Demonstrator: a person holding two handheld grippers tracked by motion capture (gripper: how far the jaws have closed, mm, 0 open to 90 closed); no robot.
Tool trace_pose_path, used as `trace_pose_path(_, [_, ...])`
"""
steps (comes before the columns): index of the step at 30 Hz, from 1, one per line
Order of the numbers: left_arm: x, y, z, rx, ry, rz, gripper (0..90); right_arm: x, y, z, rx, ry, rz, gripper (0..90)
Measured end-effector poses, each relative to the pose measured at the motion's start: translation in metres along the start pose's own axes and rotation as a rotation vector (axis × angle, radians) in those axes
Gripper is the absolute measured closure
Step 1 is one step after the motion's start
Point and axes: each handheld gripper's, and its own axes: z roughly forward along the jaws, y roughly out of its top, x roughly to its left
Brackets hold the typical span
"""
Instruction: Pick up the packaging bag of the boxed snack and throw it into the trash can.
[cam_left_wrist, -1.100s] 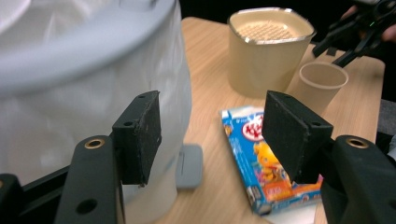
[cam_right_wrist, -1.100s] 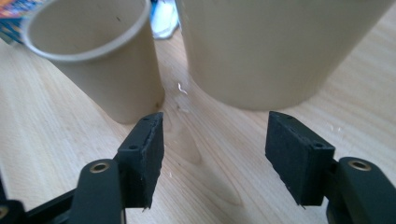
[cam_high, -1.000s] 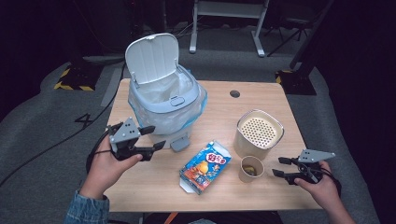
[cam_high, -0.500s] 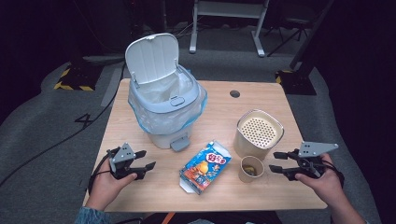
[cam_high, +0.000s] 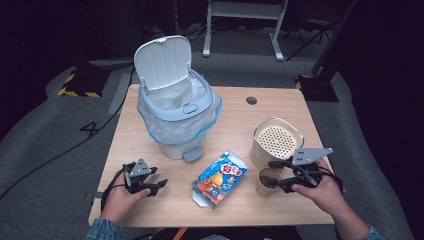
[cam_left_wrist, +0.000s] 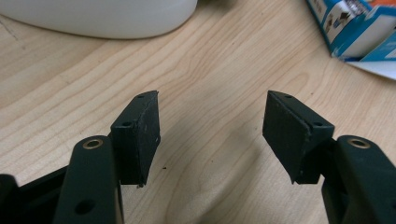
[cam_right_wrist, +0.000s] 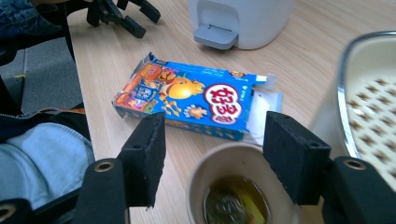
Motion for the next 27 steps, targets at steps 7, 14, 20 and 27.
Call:
trace_pose_path(7, [0.0,-0.001,0.001,0.028,0.026,0.009,34.4,0.015,0.014,0.031,0.077,0.009,-0.054,39.7])
trace_pose_path(14, [-0.002,-0.001,0.002,0.033,0.04,0.019,34.1,0.037,0.027,0.066,0.185,0.061,-0.09,41.8])
trace_pose_path(20, [-0.002,-0.001,0.002,0.033,0.04,0.019,34.1,0.05,0.032,0.093,0.252,0.059,-0.142,41.5])
trace_pose_path(27, [-0.002,-0.001,0.002,0.033,0.04,0.015,34.1,0.058,0.03,0.115,0.354,0.044,-0.221,36.4])
